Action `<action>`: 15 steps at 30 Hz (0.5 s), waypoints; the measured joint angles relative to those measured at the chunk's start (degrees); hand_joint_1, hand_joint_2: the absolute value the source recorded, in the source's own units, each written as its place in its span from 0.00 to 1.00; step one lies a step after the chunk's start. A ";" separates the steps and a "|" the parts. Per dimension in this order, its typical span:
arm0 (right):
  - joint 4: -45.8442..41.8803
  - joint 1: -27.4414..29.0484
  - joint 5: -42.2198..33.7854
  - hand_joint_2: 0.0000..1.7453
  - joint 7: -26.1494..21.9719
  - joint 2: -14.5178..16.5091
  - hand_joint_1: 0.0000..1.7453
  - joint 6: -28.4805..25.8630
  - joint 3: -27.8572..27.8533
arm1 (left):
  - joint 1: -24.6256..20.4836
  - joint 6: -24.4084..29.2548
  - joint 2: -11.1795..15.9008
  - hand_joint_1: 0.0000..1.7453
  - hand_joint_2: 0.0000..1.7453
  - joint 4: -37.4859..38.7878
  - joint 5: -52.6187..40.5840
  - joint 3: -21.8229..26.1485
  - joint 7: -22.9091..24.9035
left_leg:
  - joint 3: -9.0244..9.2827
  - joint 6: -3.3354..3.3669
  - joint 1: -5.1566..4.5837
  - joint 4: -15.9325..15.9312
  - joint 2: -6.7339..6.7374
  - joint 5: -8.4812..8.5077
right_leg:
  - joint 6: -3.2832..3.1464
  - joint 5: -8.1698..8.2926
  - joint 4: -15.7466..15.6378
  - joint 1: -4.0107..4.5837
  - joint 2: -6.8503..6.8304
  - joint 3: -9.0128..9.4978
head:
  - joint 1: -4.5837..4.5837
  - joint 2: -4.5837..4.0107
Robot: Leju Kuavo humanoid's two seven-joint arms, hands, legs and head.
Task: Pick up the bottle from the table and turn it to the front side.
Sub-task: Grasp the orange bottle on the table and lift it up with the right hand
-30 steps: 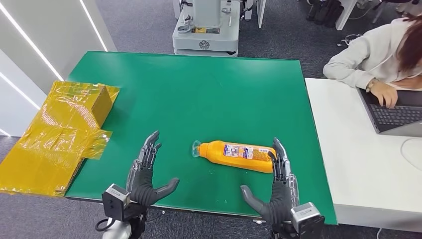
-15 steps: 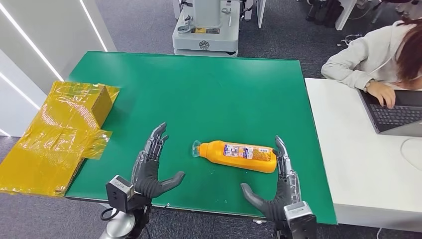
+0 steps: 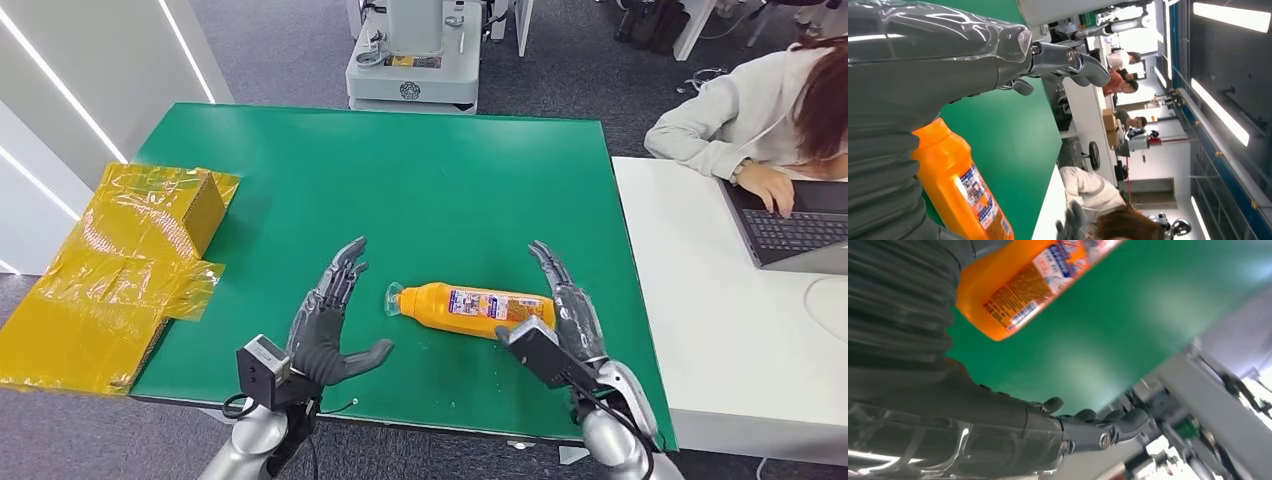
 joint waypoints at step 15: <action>28.20 -20.65 -4.77 1.00 0.74 -4.89 0.00 21.76 10.99 | -1.35 -2.70 0.05 0.00 1.00 2.58 -1.34 -0.27 1.21 | -0.01 -0.01 0.00 0.03 -0.04 0.01 | 0.00 0.00 0.00 0.00 -0.02 0.00 | -0.01 -0.01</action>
